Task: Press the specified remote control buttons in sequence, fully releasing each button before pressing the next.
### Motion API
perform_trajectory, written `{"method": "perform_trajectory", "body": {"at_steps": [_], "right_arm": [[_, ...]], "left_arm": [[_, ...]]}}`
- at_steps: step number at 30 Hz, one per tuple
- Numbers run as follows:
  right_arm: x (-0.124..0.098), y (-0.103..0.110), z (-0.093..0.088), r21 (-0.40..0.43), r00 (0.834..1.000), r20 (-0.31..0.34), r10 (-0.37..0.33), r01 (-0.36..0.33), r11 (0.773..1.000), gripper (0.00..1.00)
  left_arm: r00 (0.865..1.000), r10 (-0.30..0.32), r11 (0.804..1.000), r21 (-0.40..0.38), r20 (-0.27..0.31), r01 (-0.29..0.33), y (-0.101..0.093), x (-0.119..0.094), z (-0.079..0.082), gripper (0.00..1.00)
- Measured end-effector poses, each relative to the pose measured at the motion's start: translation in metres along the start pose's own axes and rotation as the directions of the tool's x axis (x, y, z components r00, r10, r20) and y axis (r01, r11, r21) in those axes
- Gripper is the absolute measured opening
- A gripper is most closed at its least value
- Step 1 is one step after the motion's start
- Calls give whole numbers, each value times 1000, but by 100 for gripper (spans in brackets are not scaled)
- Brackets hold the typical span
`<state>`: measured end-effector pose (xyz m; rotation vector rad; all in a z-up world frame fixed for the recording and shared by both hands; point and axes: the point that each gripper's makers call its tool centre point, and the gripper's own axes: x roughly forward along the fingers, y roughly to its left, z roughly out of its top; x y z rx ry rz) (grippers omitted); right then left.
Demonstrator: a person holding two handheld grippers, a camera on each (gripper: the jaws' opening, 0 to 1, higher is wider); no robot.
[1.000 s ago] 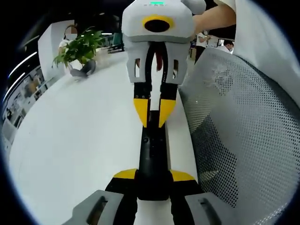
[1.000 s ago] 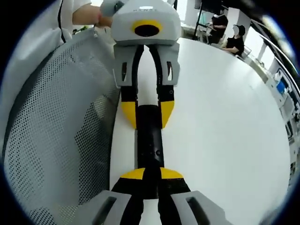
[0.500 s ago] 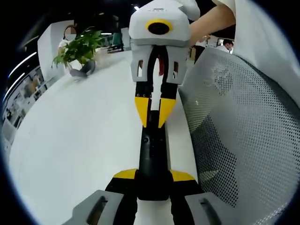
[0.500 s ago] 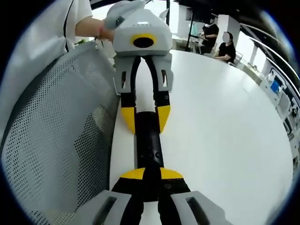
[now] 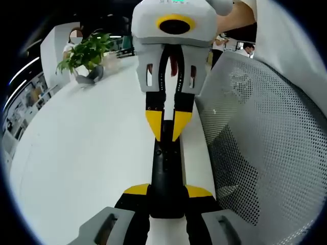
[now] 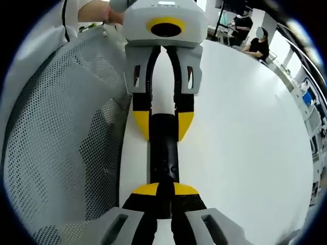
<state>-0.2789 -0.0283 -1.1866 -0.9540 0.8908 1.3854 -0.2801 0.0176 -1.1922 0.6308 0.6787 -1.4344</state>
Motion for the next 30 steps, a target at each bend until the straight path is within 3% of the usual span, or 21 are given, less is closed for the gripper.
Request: {"method": "perform_trajectory", "body": {"at_steps": [3,5,9,14,17,25,30], "right_arm": [[-2,-1,-3,21,1000,23,-11,11,1000,5],[-3,-2,-2,77,994,99,-35,27,997,5],[-4,0,-2,46,980,164,-115,109,993,5],[-5,0,1,122,965,239,-109,82,989,2],[-4,1,1,102,968,229,-97,76,992,2],[-2,2,2,-87,991,132,-29,41,995,2],[-1,2,3,-122,997,74,-3,12,993,2]], "left_arm": [[1000,0,1000,-1,2,0,0,0,0,25],[1000,1,1000,-2,3,-1,0,0,0,25],[1000,2,1000,-4,6,-2,0,0,0,25],[1000,11,1000,-13,15,-11,0,0,1,25],[1000,12,1000,-13,13,-12,0,0,1,25],[1000,8,1000,-9,18,-8,0,0,1,25],[1000,6,1000,-8,19,-6,0,0,1,25]]}}
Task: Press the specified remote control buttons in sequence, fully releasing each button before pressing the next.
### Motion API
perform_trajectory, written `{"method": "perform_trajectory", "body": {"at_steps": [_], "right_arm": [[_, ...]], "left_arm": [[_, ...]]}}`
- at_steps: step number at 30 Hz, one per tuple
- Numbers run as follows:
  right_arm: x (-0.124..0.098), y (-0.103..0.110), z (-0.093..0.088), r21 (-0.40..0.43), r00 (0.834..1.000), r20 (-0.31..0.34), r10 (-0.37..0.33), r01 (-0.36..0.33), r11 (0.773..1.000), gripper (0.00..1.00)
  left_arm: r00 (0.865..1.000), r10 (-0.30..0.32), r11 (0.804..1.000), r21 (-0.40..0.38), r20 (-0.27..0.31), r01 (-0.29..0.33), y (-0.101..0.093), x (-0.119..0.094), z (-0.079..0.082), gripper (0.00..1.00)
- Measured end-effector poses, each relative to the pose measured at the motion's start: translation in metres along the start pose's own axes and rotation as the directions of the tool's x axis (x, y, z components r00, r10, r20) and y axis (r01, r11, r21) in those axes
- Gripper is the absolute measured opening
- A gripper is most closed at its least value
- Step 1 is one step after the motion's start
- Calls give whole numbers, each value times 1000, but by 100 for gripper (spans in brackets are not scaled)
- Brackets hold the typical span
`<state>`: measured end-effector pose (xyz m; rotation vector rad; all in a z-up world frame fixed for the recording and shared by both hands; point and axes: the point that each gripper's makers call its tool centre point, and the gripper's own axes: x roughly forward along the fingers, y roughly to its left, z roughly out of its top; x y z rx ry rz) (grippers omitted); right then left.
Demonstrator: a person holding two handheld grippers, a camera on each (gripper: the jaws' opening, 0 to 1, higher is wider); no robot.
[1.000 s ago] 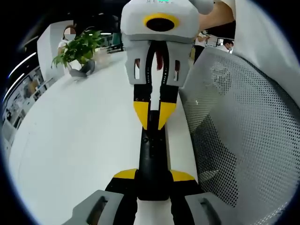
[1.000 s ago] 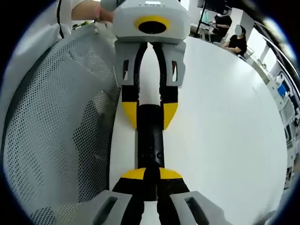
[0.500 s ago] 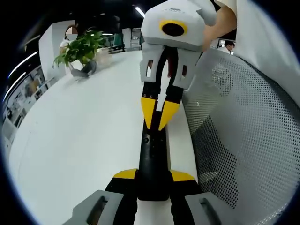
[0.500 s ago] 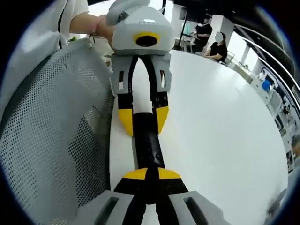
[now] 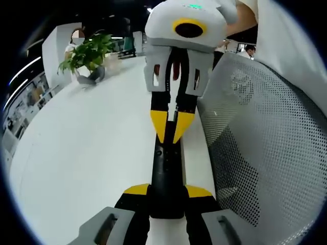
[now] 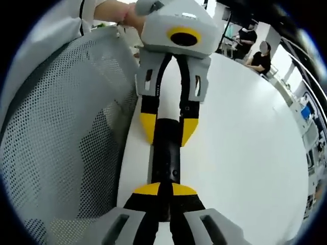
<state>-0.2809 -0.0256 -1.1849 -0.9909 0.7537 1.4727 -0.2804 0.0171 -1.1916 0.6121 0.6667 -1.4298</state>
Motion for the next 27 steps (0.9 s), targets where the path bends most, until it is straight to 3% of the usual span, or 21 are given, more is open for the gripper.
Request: {"method": "perform_trajectory", "body": {"at_steps": [2,5,10,14,16,21,27], "right_arm": [[0,-1,-1,33,1000,-9,6,-6,999,2],[-1,-1,-1,151,1000,11,-9,7,988,2],[0,0,-1,168,997,-19,-76,78,983,2],[0,1,-2,102,995,-30,-100,103,989,2],[-1,0,-3,112,996,-13,-86,87,990,2],[-2,2,-2,-2,996,26,-91,91,996,2],[-3,0,0,131,978,145,-153,134,982,2]], "left_arm": [[1000,-1,1000,0,1,1,0,0,0,25],[1000,-1,1000,2,0,1,0,0,0,25],[1000,3,1000,0,8,-3,0,0,0,25],[1000,3,1000,7,0,-3,0,0,0,25],[1000,-3,1000,10,-1,3,0,1,1,25],[1000,-7,1000,13,-1,7,-1,1,1,25],[1000,2,1000,4,5,-2,-1,1,1,25]]}}
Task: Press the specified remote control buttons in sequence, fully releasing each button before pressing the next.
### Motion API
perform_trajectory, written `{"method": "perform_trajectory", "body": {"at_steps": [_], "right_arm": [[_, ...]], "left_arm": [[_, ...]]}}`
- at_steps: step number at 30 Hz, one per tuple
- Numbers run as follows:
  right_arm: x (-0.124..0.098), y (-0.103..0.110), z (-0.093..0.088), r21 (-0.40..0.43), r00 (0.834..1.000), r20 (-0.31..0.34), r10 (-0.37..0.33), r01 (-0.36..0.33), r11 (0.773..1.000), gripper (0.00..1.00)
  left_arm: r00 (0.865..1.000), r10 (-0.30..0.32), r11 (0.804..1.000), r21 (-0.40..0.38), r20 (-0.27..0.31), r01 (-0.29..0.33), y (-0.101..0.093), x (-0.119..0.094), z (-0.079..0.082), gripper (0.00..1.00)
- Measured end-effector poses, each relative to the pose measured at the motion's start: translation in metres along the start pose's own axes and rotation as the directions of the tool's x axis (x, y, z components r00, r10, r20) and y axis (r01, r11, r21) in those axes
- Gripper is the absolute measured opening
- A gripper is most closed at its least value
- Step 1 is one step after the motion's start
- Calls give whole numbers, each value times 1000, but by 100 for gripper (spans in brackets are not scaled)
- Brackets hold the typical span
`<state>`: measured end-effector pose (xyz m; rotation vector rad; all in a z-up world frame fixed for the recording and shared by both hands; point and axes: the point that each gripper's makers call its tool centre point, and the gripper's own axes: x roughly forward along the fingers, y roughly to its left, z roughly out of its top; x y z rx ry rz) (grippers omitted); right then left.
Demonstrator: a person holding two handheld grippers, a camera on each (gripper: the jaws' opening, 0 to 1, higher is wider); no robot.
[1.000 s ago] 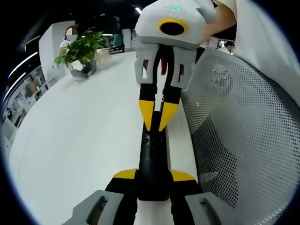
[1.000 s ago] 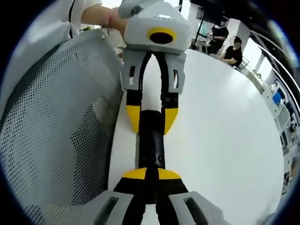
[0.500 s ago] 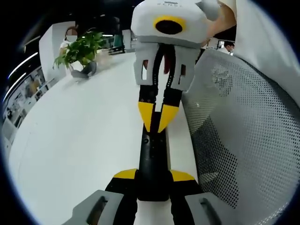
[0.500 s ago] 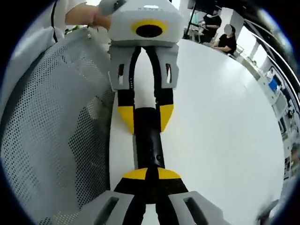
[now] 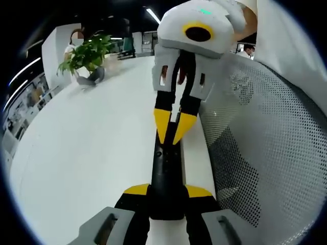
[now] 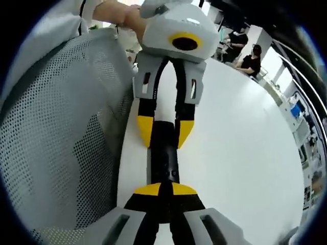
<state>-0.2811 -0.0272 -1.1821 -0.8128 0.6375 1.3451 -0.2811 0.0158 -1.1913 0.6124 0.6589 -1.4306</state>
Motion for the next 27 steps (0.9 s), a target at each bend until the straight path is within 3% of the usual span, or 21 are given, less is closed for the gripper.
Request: {"method": "perform_trajectory", "body": {"at_steps": [6,12,15,17,18,20,24,25,27], "right_arm": [[1,0,2,-5,1000,5,27,-27,1000,2],[3,1,4,-86,995,-65,70,-76,993,2],[3,-1,2,-8,985,-124,123,-125,992,1],[4,0,2,-18,973,-159,168,-173,985,1],[4,0,2,21,967,-181,182,-181,983,1],[5,-1,3,1,964,-197,181,-184,983,2],[3,-1,1,41,976,-157,154,-149,988,2],[3,-2,2,89,981,-129,142,-131,987,2],[2,-2,2,51,990,-86,115,-111,993,1]], "left_arm": [[1000,4,1000,-3,2,-4,0,0,0,25],[1000,4,1000,-5,4,-4,0,0,-1,25],[1000,3,1000,-3,4,-3,0,1,-1,25],[1000,2,1000,-3,3,-2,0,1,0,25],[1000,0,1000,0,1,0,0,1,0,25],[1000,0,1000,1,-1,0,0,1,0,25],[1000,0,1000,-2,0,0,0,0,0,25],[1000,0,1000,-2,1,0,0,0,0,25],[1000,0,1000,-2,3,0,0,0,1,25]]}}
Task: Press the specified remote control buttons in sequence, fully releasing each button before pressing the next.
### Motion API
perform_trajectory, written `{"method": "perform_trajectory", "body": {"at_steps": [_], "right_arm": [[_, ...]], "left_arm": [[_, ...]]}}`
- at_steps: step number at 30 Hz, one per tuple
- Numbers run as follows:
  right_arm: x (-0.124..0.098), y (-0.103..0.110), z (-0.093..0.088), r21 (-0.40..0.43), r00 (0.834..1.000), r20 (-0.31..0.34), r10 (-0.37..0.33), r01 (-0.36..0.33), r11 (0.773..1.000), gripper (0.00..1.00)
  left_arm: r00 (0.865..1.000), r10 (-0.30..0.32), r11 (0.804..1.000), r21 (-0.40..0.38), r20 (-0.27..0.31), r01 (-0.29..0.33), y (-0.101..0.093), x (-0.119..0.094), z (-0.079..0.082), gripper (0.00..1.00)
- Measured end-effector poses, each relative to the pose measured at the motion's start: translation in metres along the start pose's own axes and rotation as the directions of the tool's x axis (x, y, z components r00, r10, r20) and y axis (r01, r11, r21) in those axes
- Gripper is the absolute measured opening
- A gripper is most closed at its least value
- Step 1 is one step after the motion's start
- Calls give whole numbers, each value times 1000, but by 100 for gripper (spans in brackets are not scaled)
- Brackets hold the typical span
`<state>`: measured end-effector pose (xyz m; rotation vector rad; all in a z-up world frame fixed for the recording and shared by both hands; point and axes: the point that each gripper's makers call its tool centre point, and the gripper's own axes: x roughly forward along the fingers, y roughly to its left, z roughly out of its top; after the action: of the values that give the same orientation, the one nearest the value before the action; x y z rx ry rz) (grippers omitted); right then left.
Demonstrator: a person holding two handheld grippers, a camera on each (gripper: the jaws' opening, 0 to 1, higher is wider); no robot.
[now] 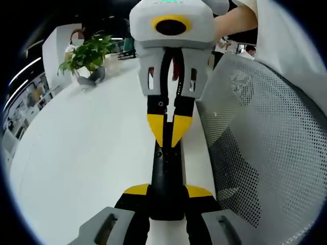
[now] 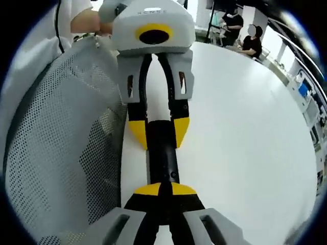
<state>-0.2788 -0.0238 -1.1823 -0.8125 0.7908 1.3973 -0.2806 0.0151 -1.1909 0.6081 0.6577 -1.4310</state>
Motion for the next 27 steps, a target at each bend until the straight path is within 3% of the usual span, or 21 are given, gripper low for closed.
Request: {"method": "perform_trajectory", "body": {"at_steps": [1,7,12,27], "right_arm": [[0,0,0,-46,1000,20,-7,8,999,2],[-2,-1,1,28,997,74,-21,19,999,1],[-3,2,1,22,998,70,-10,9,1000,0],[-4,1,-6,15,1000,1,-31,31,999,0]], "left_arm": [[1000,0,1000,0,0,0,0,0,0,25],[1000,2,1000,-4,-3,-2,1,0,1,25],[999,8,1000,-2,-31,-8,1,2,2,25],[1000,9,1000,-8,-10,-9,-1,3,5,25]]}}
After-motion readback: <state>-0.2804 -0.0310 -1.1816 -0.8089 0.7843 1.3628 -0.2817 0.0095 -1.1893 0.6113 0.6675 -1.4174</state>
